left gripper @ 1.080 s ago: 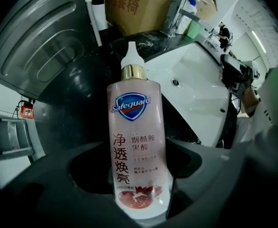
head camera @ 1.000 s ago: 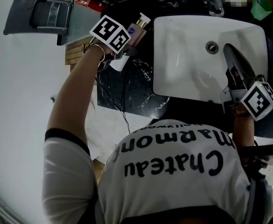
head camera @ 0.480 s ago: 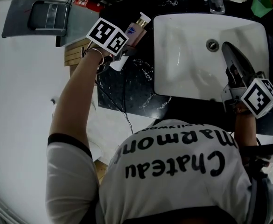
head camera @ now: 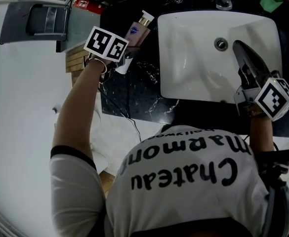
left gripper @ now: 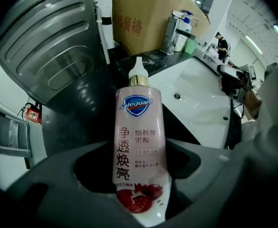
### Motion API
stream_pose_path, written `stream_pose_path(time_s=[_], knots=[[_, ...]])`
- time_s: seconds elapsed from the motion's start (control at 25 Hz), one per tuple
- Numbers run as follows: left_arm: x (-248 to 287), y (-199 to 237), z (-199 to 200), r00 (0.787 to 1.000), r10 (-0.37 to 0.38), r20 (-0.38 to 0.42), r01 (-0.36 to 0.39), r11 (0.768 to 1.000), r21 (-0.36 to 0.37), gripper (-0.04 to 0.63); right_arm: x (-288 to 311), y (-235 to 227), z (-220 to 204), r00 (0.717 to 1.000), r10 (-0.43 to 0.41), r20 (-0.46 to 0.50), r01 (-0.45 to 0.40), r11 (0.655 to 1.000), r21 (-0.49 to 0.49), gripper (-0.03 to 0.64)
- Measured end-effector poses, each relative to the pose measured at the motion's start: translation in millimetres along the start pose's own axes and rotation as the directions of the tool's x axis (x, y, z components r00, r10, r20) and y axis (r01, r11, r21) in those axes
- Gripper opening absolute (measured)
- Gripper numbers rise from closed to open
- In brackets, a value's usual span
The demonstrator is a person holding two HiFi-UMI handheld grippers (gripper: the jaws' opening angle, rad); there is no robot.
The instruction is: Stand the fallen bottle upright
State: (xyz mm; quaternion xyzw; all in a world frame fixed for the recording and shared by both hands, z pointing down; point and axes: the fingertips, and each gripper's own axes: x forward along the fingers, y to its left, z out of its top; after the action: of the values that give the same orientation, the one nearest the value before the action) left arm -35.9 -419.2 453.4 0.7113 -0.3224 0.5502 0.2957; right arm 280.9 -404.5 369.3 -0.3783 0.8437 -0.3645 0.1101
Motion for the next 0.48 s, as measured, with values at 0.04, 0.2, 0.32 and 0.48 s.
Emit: stream_pose_path(time_s=[0.04, 0.2, 0.32, 0.48], knots=[[-0.4, -0.1, 1.6, 1.0, -0.001, 0.012, 0.001, 1.0, 0.002, 0.301, -1.4, -2.2, -1.3, 1.0, -0.013, -0.005, 0.013, 1.0, -0.001, 0.025], [-3.0, -2.8, 11.9, 0.998, -0.02, 0.065, 0.02, 1.0, -0.005, 0.299, -0.8, -1.7, 1.6, 1.0, -0.005, 0.005, 0.005, 1.0, -0.005, 0.025], [-5.4, -5.0, 20.3, 0.994, -0.028, 0.105, 0.029, 1.0, -0.011, 0.299, 1.8, 2.5, 5.5, 1.0, 0.018, 0.019, -0.018, 1.0, -0.005, 0.025], [-10.2, -4.6, 30.8, 0.985, -0.028, 0.172, 0.032, 0.999, -0.02, 0.301, -1.8, -3.6, 2.6, 1.0, -0.027, -0.003, 0.027, 1.0, -0.015, 0.025]])
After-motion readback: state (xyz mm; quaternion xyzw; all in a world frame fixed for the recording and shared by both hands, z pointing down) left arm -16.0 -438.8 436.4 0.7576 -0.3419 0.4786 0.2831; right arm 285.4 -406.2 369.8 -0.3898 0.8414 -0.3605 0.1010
